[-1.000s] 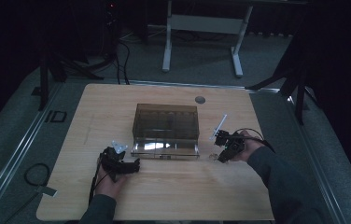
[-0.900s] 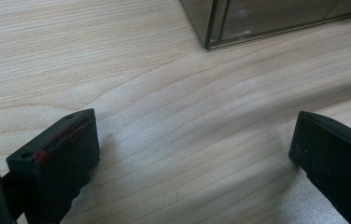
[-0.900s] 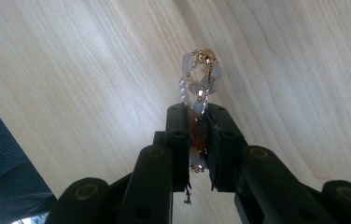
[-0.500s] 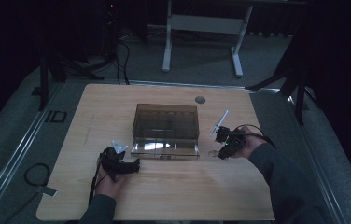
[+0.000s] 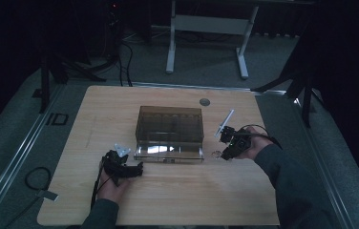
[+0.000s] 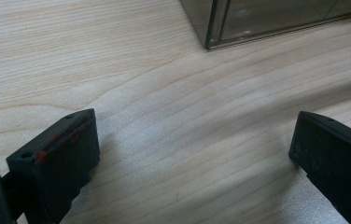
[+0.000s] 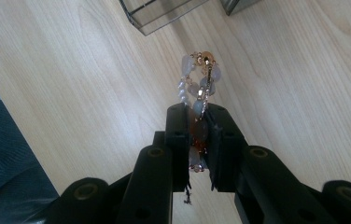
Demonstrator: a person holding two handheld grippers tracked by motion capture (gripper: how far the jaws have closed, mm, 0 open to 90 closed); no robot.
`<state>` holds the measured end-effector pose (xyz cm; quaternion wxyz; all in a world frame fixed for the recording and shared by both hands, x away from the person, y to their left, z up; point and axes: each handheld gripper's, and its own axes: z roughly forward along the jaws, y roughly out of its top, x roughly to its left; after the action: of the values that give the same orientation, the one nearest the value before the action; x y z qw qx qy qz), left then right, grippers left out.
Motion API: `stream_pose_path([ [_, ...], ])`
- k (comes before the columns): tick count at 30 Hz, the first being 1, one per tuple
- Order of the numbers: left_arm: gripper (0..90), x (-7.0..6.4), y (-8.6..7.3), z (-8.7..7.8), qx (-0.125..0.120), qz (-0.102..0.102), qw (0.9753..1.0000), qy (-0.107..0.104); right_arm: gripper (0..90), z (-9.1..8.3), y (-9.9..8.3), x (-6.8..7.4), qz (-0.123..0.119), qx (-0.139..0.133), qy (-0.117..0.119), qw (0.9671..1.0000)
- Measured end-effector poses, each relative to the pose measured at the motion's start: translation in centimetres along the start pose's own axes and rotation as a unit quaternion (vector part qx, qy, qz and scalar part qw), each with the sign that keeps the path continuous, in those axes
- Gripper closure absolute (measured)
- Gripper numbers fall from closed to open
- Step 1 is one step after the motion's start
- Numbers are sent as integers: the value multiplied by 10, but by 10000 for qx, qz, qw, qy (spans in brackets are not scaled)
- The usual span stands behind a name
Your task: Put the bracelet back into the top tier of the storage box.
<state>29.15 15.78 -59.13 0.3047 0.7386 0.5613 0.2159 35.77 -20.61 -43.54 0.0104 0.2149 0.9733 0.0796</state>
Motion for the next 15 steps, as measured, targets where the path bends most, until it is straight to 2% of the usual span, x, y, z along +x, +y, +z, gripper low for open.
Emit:
stream_pose_path([
  [15,18,0,0,0,11,4,10000,-4,801,-11,8,5,-158,-32,-47,9999],
])
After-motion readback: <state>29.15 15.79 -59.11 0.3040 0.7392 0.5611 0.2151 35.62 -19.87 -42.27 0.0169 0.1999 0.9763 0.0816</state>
